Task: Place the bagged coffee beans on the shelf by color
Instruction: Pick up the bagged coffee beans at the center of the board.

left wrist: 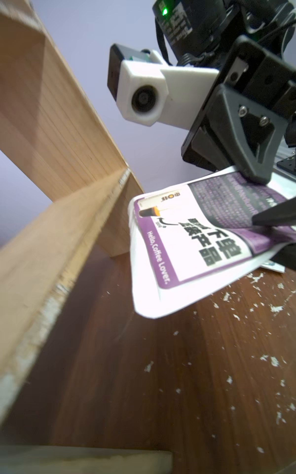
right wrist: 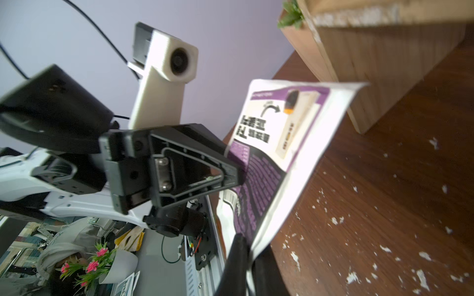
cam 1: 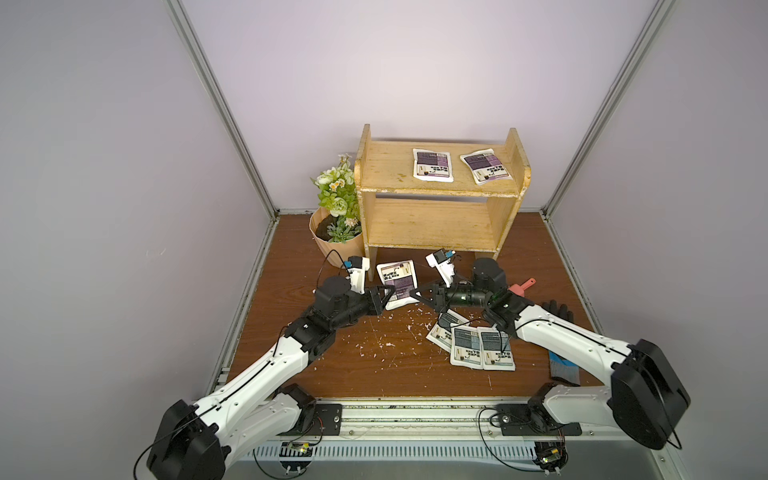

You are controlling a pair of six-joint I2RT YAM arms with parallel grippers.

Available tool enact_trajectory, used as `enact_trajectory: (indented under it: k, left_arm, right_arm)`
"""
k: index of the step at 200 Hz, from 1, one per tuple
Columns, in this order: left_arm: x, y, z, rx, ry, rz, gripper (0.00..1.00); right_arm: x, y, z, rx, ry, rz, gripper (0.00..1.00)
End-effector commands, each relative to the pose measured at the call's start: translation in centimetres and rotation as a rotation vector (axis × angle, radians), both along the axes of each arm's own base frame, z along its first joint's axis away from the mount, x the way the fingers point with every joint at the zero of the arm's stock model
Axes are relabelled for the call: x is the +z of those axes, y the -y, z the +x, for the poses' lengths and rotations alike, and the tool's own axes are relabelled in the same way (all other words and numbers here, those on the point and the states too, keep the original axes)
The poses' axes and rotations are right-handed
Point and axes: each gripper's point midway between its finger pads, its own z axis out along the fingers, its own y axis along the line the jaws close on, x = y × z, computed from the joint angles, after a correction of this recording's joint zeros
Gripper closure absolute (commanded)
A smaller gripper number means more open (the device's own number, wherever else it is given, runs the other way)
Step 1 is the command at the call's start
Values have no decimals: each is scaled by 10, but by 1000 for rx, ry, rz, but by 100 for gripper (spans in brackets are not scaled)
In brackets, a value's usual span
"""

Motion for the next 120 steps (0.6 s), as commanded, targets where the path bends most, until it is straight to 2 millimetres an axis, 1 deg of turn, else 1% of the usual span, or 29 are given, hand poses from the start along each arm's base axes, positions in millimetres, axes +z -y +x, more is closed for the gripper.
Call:
enact_trajectory:
  k: [1,28,39,48,65,70,78,92,108,120]
  left_arm:
    - [51,3,1,-36,171,-4,84]
    - [95,7,2,-55,274,-47,89]
    - [113,9,2,-61,318,-68,94]
    - [127,9,4,-59,352,-74,95]
    - [155,9,8,-42,422,-77,96]
    - [164,9,9,-37,444,-82,94]
    - [177,7,11,-24,472,-89,89]
    - [198,5,12,-5,522,-100,88]
    - [221,3,10,4,584,-116,85]
    - [237,1,8,12,629,-133,81]
  right_arm:
    - [44,-1,-17,33,116,-2,100]
    - [91,-1,-21,32,206,53,100]
    - [110,-3,-21,32,245,67,100]
    - [125,-6,-18,21,277,79,100]
    - [154,-11,-10,-3,339,101,100]
    - [161,-12,-8,-7,354,105,100]
    - [174,-15,-4,-18,384,115,100]
    - [192,-18,3,-39,430,119,100]
    - [205,-21,13,-68,473,112,100]
    - [209,-24,21,-87,492,96,100]
